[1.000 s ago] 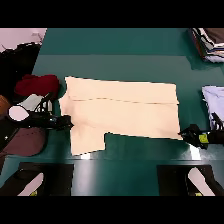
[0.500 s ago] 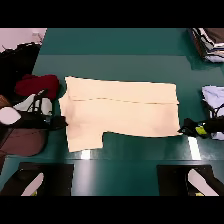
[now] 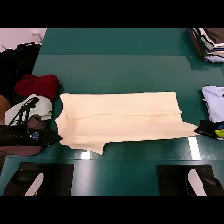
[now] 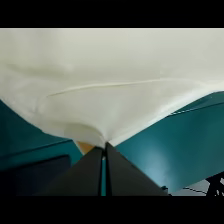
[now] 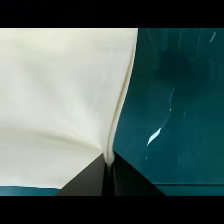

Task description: Fold the shirts.

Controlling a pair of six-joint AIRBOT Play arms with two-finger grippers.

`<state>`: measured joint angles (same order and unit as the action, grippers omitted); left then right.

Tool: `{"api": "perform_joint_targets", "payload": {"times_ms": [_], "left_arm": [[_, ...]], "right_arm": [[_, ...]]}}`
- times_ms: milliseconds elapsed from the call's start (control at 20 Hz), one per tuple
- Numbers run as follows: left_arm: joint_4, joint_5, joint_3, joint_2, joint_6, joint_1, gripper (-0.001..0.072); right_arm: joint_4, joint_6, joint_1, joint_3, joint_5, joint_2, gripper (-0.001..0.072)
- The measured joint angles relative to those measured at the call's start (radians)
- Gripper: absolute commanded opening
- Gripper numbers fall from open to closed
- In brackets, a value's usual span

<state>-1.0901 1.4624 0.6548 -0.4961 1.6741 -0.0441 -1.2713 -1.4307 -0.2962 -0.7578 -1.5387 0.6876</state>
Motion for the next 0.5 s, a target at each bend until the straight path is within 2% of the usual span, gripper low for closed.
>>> {"api": "perform_joint_targets", "payload": {"times_ms": [200, 500], "left_arm": [[0.007, -0.115, 0.074, -0.129, -0.056, 0.0, 0.0023], [0.006, -0.351, 0.248, -0.493, -0.155, 0.0, 0.0024]], "right_arm": [[0.027, 0.0, 0.018, -0.079, 0.036, 0.076, 0.0014], [0.045, -0.001, 0.168, -0.274, 0.184, 0.398, 0.0016]]}}
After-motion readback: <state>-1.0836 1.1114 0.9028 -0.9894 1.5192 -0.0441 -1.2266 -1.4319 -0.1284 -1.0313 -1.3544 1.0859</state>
